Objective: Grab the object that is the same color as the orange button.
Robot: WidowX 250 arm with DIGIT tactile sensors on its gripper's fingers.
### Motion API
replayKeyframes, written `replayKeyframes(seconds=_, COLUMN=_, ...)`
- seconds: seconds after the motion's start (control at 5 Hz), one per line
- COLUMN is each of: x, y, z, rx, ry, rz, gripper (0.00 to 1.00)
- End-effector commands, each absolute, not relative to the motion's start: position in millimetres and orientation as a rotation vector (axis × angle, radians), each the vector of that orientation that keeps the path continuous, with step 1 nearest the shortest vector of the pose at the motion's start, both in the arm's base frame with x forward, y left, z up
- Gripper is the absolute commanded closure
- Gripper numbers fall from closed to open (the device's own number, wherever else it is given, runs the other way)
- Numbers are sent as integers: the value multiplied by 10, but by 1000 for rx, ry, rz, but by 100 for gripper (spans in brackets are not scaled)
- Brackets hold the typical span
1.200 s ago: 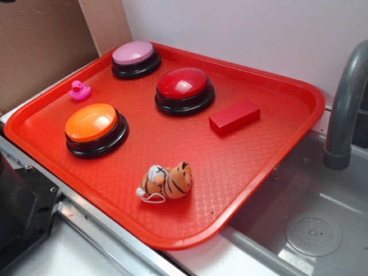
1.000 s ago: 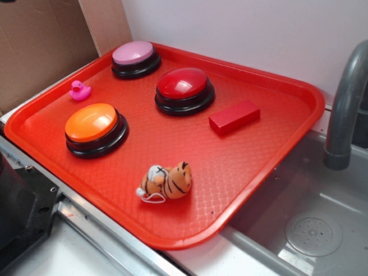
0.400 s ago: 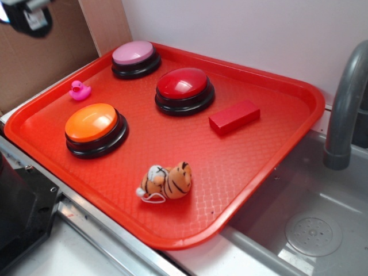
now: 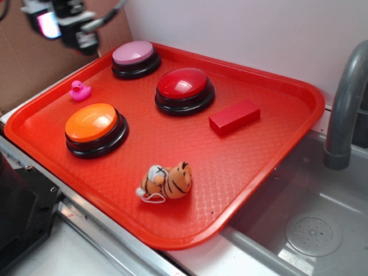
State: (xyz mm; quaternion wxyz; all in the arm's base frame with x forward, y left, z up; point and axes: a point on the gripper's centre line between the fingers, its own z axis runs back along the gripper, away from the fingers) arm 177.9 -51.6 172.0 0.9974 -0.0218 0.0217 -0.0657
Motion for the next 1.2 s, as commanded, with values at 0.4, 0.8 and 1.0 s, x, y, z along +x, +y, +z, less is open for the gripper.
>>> replayKeyframes(seconds=0.4, x=1498, y=-1568, z=1108, rx=-10, ry=32, rz=-485, gripper=0)
replayKeyframes(seconds=0.8, x=1550, y=-1436, z=543, rx=7, ry=62, rz=-567, gripper=0)
replayKeyframes(seconds=1.0, x=1615, y=-1421, z=369, rx=-7, ry=99, rz=-581, gripper=0)
